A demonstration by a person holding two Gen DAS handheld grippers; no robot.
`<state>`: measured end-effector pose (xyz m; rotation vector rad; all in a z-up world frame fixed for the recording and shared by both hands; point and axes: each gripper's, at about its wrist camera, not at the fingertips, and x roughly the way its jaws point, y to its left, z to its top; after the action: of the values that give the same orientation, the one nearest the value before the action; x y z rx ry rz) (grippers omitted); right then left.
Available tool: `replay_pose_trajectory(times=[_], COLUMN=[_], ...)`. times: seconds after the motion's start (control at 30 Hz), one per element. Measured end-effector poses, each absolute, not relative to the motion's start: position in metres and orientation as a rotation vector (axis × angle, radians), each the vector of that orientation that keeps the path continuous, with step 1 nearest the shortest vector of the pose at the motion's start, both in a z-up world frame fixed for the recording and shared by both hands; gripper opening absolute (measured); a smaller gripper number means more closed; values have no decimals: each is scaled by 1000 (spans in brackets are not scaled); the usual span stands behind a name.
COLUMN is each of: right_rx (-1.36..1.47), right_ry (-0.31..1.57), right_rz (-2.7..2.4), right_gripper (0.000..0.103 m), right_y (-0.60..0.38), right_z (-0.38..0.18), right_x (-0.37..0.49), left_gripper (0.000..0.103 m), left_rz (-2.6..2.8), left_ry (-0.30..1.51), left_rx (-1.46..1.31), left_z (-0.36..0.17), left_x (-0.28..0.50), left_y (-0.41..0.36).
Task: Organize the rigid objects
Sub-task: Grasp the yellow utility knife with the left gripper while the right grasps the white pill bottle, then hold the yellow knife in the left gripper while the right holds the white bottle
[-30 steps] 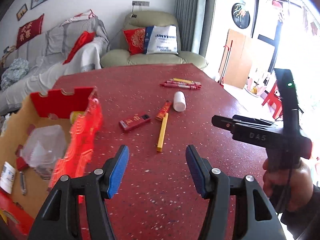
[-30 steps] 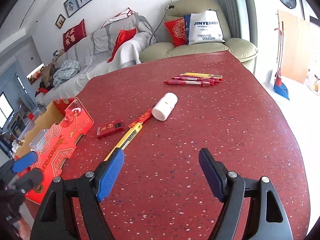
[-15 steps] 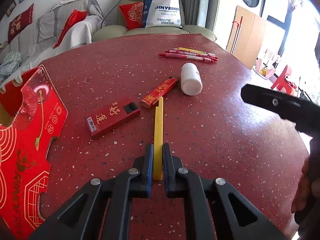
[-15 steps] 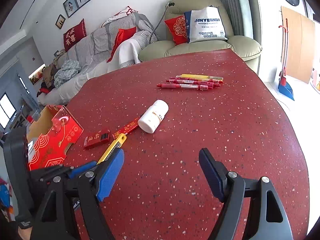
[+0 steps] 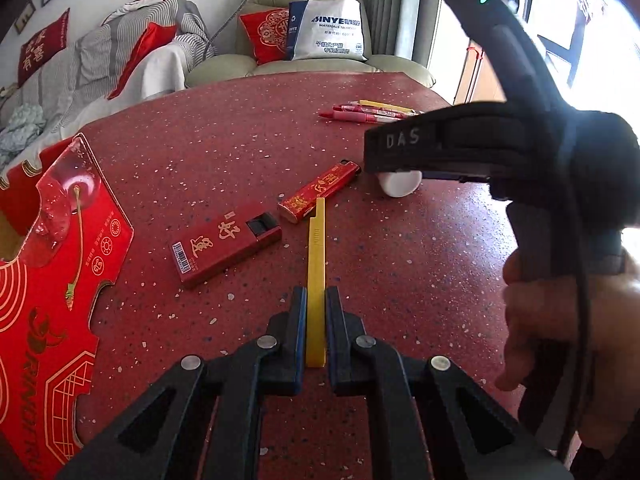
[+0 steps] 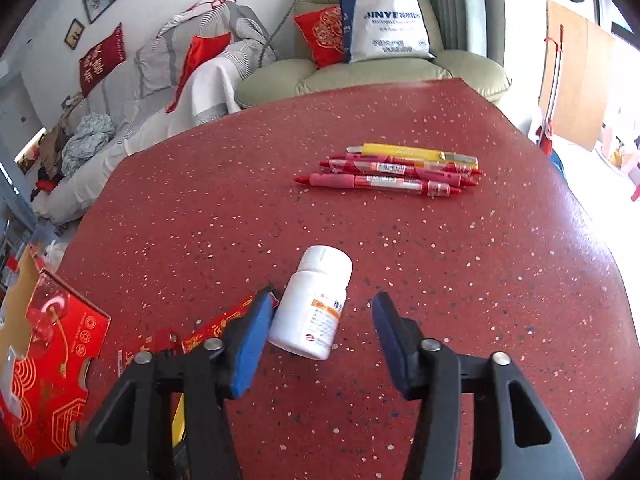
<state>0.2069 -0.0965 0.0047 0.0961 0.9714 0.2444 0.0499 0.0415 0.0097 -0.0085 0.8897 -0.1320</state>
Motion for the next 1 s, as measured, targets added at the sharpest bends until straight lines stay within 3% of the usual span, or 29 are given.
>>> replay_pose_trajectory(times=[0.13,0.6,1.0], right_rx=[-23,-156,-224], right_ry=[950,897,892], right_rz=[237,380,453], right_gripper=[34,34,34], right_y=[-86,-129,-114], right_z=[9,14,7], right_x=[205,76,42], left_gripper=[9,9,9], left_rz=[-144,-105,-70], left_ry=[891,891,896], left_rx=[-34,-32,-36], left_z=[12,14,13], left_x=[51,8,-33], left_y=[47,58,72])
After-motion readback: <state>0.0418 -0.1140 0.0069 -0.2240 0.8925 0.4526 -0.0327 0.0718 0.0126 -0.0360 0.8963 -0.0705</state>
